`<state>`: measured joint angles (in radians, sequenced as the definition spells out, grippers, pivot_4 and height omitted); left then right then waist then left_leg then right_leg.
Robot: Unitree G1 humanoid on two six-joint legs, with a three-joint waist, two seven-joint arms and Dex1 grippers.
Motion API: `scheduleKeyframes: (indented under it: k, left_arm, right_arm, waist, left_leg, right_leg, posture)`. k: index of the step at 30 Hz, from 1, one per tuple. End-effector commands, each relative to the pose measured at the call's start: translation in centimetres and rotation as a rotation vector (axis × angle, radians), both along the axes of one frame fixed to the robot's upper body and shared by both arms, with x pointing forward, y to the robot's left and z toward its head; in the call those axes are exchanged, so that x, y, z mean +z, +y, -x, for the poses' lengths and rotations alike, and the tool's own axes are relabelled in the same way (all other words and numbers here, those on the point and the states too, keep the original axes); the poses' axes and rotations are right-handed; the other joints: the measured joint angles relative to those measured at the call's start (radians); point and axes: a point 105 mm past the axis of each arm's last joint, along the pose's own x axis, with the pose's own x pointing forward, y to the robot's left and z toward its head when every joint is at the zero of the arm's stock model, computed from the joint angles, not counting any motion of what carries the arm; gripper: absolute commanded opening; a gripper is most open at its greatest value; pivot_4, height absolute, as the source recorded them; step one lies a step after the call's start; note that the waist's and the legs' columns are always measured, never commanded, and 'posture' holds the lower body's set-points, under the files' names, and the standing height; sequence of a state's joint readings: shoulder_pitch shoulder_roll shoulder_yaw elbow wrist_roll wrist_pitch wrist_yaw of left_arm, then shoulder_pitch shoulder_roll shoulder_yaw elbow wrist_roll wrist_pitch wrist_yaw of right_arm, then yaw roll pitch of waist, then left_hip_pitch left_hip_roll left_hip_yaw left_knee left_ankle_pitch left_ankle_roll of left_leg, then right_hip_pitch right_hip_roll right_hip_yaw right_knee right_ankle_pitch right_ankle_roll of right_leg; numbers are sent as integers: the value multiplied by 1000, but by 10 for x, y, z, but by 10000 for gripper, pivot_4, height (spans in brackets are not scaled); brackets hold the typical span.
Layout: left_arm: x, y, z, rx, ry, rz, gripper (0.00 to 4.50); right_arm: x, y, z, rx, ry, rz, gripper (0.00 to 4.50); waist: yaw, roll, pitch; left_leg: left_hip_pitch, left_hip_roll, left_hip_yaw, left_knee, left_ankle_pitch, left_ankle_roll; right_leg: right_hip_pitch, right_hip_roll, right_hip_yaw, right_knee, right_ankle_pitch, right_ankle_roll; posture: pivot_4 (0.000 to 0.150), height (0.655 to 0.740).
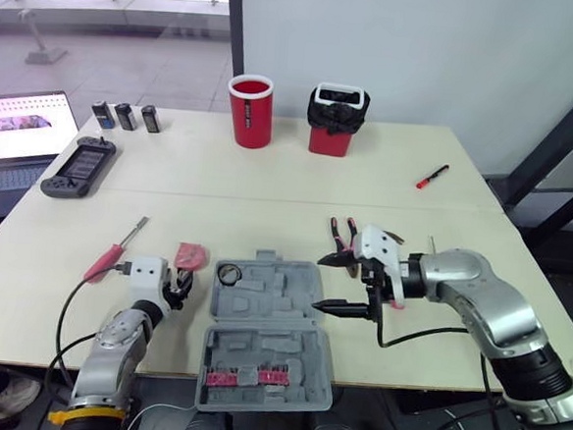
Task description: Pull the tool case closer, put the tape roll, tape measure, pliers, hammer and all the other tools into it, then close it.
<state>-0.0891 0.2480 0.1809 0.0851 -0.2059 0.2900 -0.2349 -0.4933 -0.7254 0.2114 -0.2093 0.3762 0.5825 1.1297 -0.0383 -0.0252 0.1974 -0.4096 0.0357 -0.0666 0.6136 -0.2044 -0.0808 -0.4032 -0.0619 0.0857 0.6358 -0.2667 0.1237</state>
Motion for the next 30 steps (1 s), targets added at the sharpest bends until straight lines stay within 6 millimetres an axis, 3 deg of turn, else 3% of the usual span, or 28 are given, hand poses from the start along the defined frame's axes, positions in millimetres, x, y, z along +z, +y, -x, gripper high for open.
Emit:
scheduleKeyframes:
  k: [1,2,9,16,27,30]
  left_arm:
    - [-2,-4,2,-11,-8,15,5281]
    - [-2,-3,3,-10,-8,14,598]
    - [-3,3,16,-8,-9,16,598]
    - [-10,5,53,-37,34,11,598]
    - [-28,-1,148,-92,202,30,598]
    - [-30,1,165,-92,226,23,598]
  right_arm:
    - [10,2,0,20,-40,-14,45000]
    - [10,2,-1,21,-40,-14,45000]
    - [9,7,0,40,-34,-24,45000]
    - [6,16,8,94,-4,-48,45000]
    - [10,33,23,202,51,-90,45000]
    - [11,34,24,211,55,-93,45000]
  waist:
    - [1,0,0]
    - [1,0,0]
    - [-5,0,0]
    - [-6,0,0]
    - [-9,0,0]
    - [-10,0,0]
  left_leg:
    - [0,0,0,0,0,0]
    - [0,0,0,0,0,0]
    - [0,0,0,0,0,0]
    - [0,0,0,-1,0,0]
    - [-1,0,2,-2,-1,0]
    - [-1,0,4,-2,-3,-1]
  right_leg:
    - [0,0,0,0,0,0]
    - [0,0,0,0,0,0]
    - [0,0,0,0,0,0]
    - [-1,0,0,-1,0,0]
    - [-2,-2,1,-5,0,-1]
    - [-5,-3,3,-7,-1,-1]
  posture:
    - [1500,7400]
    - [1500,7400]
    - [1500,7400]
    - [1500,7400]
    - [1500,7400]
    - [1500,7400]
